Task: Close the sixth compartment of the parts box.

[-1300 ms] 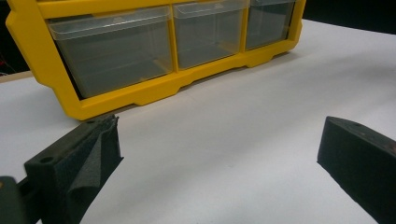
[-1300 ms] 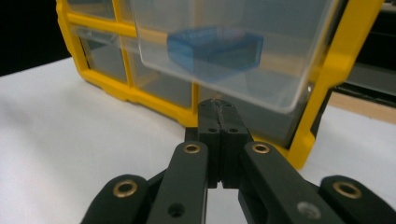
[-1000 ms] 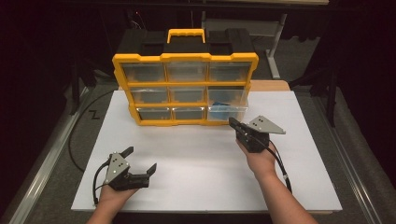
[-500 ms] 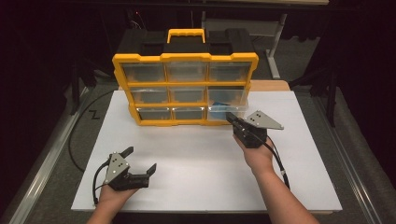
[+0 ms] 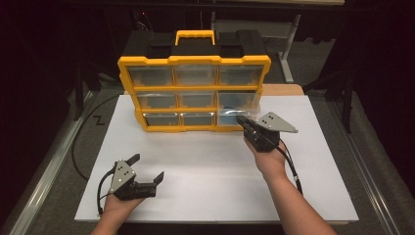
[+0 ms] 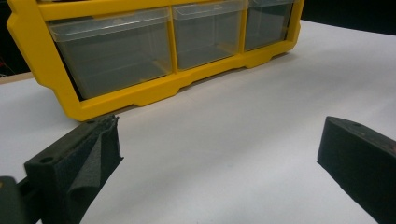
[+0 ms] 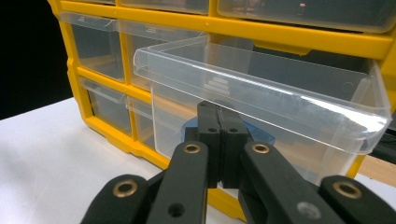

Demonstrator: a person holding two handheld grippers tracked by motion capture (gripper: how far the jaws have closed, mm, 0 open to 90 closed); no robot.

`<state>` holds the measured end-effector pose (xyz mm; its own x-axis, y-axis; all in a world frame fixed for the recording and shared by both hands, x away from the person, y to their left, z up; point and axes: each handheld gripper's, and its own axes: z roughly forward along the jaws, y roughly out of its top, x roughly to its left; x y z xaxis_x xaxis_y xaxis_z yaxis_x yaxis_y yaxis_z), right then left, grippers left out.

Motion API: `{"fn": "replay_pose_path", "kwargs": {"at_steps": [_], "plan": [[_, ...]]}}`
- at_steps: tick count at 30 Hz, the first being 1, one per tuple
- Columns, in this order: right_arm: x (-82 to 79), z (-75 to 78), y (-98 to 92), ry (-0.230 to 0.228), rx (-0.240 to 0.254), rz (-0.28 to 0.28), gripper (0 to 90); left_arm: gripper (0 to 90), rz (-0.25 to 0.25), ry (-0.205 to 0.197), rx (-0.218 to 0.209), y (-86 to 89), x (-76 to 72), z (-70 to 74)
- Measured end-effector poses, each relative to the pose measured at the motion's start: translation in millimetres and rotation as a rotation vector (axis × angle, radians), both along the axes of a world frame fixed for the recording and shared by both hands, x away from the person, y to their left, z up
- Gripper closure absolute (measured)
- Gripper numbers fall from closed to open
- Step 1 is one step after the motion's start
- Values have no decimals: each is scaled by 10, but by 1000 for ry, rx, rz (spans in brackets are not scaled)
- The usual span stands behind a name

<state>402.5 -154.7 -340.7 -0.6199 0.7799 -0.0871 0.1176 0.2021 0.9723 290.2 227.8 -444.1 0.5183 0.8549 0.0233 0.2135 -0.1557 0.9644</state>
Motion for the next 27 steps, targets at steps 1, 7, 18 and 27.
{"fn": "replay_pose_path", "kwargs": {"at_steps": [1, 7, 18, 27], "plan": [[8, 4, 6, -2, -4, -1, 900, 3, 0, 0, -1, 0, -1, 0], [39, 2, 18, 2, -2, -10, 900, 3, -1, 0, -3, 2, -3, 0], [95, 6, 25, 0, -18, -19, 900, 3, 0, 1, -4, 6, -4, -1], [160, 14, 31, 1, -23, -35, 900, 3, 2, 0, -4, 9, -6, -1]]}}
